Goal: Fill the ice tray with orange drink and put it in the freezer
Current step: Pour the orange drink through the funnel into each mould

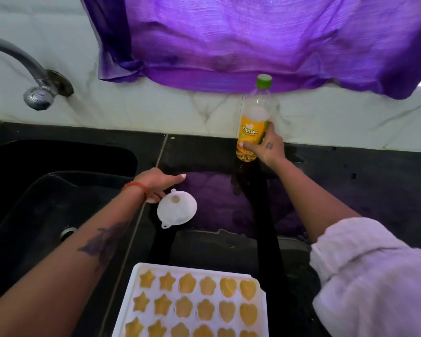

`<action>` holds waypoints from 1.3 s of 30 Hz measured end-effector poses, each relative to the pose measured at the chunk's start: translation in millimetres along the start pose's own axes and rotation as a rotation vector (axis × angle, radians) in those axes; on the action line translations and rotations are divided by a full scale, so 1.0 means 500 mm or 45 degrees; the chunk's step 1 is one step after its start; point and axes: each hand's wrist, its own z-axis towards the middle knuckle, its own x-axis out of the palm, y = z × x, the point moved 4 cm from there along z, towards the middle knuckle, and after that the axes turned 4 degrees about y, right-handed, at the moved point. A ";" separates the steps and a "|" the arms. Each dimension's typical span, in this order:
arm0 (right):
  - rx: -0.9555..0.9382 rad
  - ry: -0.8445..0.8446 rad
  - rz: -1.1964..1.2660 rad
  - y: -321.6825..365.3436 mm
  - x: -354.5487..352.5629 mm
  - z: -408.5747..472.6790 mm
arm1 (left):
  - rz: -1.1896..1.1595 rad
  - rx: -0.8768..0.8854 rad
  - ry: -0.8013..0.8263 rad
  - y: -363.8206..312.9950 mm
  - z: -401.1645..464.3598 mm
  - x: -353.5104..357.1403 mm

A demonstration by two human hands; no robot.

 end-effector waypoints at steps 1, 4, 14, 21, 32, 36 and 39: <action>0.028 0.029 -0.023 -0.002 0.003 0.000 | -0.023 -0.019 0.062 0.001 0.003 0.005; 0.192 0.149 -0.049 -0.005 0.001 -0.024 | -0.027 -0.003 0.131 -0.003 0.005 0.014; -0.036 0.256 0.159 0.045 0.008 -0.435 | -0.320 0.156 0.190 -0.019 -0.015 0.026; 0.056 0.271 -0.315 -0.015 0.038 -0.573 | -0.469 0.506 0.073 -0.068 -0.016 -0.015; 0.277 -0.045 -0.234 -0.032 0.049 -0.644 | -0.365 0.808 -0.399 -0.154 0.081 -0.014; 0.375 -0.083 -0.236 -0.035 0.053 -0.649 | -0.254 0.814 -0.476 -0.169 0.128 -0.011; 0.401 -0.095 -0.245 -0.039 0.059 -0.650 | -0.247 0.797 -0.529 -0.171 0.148 -0.010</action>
